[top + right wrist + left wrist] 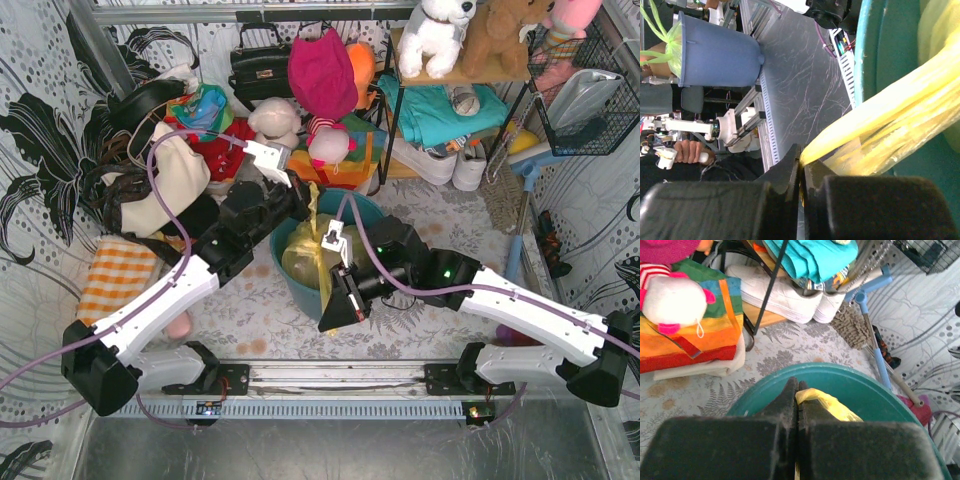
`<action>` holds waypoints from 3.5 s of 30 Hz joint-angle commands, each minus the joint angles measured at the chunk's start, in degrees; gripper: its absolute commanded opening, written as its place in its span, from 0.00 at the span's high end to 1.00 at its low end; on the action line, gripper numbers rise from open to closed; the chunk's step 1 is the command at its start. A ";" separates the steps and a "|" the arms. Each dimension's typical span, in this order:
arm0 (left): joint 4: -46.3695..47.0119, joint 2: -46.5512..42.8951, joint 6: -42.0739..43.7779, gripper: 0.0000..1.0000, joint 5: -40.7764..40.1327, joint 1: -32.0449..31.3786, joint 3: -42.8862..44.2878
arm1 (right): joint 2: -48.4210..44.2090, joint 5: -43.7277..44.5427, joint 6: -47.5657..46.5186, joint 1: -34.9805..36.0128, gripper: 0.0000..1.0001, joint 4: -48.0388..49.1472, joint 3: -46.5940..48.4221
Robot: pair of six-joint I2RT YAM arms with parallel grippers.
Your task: Tie the trash bag
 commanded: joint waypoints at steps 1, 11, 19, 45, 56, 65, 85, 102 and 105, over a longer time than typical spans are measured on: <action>1.73 0.98 -0.91 1.00 -9.32 0.02 4.36 | -2.08 -2.67 -1.59 0.49 0.99 1.10 -0.34; 1.99 8.27 0.02 1.00 -24.29 0.69 14.69 | -2.06 -10.26 -2.98 0.45 1.00 4.08 7.71; 0.92 13.64 -2.08 1.00 -24.78 4.30 21.21 | -4.78 -16.21 0.92 0.55 1.00 11.33 2.32; -4.19 31.77 -3.90 1.00 -9.18 17.58 37.75 | -11.93 -22.86 10.26 6.74 1.00 25.49 1.07; -2.76 40.14 -6.01 1.00 -6.90 20.12 31.95 | -17.82 -19.32 18.50 7.38 1.00 39.07 -17.13; -8.55 37.83 -3.94 1.00 -7.88 23.75 41.73 | -13.62 -19.74 12.55 9.23 1.00 26.94 -3.28; -0.93 39.16 -5.58 1.00 0.77 27.62 30.92 | -16.47 -14.22 14.40 10.57 1.00 35.65 -13.16; 23.53 19.85 -18.32 1.00 36.73 25.23 26.19 | 2.91 35.34 -24.63 9.06 1.00 7.40 32.56; 24.24 18.54 -19.42 1.00 39.91 24.01 26.06 | 4.39 40.79 -28.21 7.46 1.00 10.15 33.22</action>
